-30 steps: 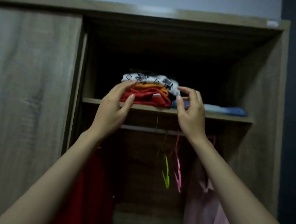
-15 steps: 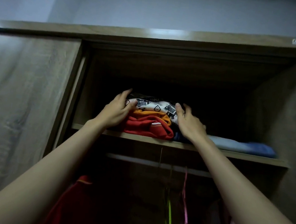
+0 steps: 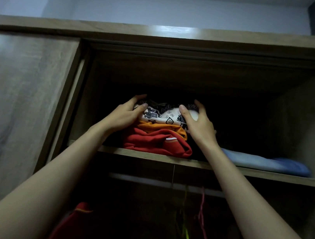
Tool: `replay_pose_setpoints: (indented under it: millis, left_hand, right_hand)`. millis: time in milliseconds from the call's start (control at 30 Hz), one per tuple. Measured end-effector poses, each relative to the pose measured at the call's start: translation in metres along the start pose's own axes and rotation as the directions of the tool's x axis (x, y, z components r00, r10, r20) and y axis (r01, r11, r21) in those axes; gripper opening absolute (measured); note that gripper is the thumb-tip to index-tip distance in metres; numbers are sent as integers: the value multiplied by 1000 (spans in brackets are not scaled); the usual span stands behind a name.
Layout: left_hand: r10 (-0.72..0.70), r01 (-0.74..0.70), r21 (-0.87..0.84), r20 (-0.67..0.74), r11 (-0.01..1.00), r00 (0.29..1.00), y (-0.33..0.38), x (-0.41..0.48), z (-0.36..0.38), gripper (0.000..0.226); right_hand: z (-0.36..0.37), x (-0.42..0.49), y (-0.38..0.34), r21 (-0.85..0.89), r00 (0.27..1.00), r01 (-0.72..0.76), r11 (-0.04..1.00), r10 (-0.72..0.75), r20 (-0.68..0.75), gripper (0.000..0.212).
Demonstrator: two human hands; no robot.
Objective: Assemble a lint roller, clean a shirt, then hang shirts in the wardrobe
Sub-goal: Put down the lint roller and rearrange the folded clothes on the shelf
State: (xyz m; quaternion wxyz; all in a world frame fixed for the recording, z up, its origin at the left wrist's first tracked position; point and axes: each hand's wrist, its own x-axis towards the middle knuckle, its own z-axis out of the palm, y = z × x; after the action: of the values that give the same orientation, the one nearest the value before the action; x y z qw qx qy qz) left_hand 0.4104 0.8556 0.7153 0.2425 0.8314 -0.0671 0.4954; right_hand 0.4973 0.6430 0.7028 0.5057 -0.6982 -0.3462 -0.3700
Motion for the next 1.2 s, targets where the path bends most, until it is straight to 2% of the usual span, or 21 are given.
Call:
replay_pose_setpoints:
  millis: [67,133,267,333,433,667,800,967,1067,1200]
  left_hand:
    - [8,-13,122,46,992,999,1,1,-5,51]
    - [16,-35,174,109,984,994,2,-1,-15,58]
    - [52,-46,-25,294,999,954,0,-8,-36,85]
    - [100,-81,-71,324,994,941,-4,-10,-39,81]
    - [143,-110,-133,278,985,950,-7,-10,-36,68]
    - [146,-144,-27,135,989,980,-5,-5,-35,43]
    - [146,-150,54,78,987,986,5,1,-30,35]
    - [168,-168,53,16,984,986,11,9,-28,28]
    - [179,-180,-24,-17,983,984,11,8,-28,26]
    - [223,-219,56,-77,974,972,12,4,-30,27]
  right_hand:
    - [0,0,2,99,1000,-4,995,1,30,77]
    - [-2,-2,5,103,997,-12,995,4,73,84]
    - [-13,-7,6,-38,988,1,999,5,157,85]
    - [-18,-7,7,-60,982,18,998,-6,190,89]
    - [-20,-7,8,-68,980,41,997,-27,198,97]
    - [-14,-3,9,-34,992,46,998,-42,117,83]
    - [-14,4,3,28,993,52,998,-55,101,76]
    - [-12,11,2,99,994,74,992,-81,73,76]
    - [-11,11,1,65,993,98,993,-102,55,74]
    - [-9,8,4,61,992,112,992,-115,47,74]
